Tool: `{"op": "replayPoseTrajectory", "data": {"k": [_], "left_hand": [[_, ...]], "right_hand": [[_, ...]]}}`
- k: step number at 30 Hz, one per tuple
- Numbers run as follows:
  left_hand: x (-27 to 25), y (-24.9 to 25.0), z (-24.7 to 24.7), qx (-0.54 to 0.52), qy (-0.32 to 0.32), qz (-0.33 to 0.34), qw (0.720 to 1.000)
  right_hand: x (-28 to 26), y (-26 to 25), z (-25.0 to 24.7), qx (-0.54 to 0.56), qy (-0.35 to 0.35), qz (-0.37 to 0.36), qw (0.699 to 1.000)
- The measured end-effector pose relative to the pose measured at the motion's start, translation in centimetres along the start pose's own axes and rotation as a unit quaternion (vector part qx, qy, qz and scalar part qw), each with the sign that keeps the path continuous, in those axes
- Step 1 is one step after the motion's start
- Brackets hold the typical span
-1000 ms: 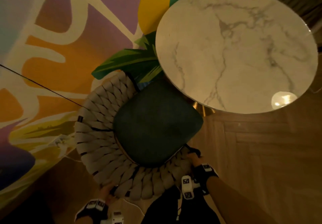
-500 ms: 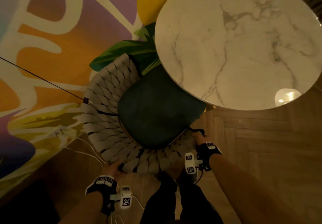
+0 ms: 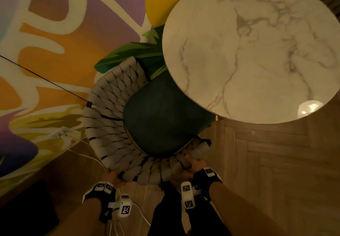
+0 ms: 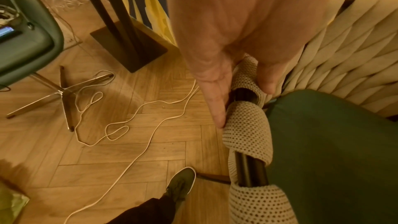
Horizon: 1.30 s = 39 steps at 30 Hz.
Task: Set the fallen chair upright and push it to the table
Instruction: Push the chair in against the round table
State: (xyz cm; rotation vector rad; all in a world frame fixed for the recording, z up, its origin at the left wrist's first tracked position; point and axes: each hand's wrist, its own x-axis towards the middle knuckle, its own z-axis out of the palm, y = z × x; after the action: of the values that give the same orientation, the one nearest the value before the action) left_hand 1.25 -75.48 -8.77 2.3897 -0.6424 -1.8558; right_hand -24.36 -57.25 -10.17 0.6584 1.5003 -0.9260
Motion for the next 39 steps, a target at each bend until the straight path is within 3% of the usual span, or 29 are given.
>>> {"op": "replayPoseTrajectory", "data": {"k": [8, 26, 34, 39], "left_hand": [[-2.3, -3.4, -0.2, 0.011, 0.001, 0.001, 1.0], [-0.8, -2.6, 0.3, 0.005, -0.045, 0.017, 0.999], [-0.7, -3.1, 0.7, -0.01, -0.024, 0.035, 0.999], [-1.4, -3.1, 0.8, 0.001, -0.024, 0.036, 0.999]], "right_hand": [[1.0, 1.8, -2.1, -0.009, -0.005, 0.017, 1.0], [2.1, -1.0, -2.5, -0.042, 0.035, -0.006, 0.998], [3.9, -0.9, -3.4, -0.087, 0.037, -0.013, 0.995], [2.1, -0.9, -2.9, -0.1, 0.046, -0.04, 0.993]]}}
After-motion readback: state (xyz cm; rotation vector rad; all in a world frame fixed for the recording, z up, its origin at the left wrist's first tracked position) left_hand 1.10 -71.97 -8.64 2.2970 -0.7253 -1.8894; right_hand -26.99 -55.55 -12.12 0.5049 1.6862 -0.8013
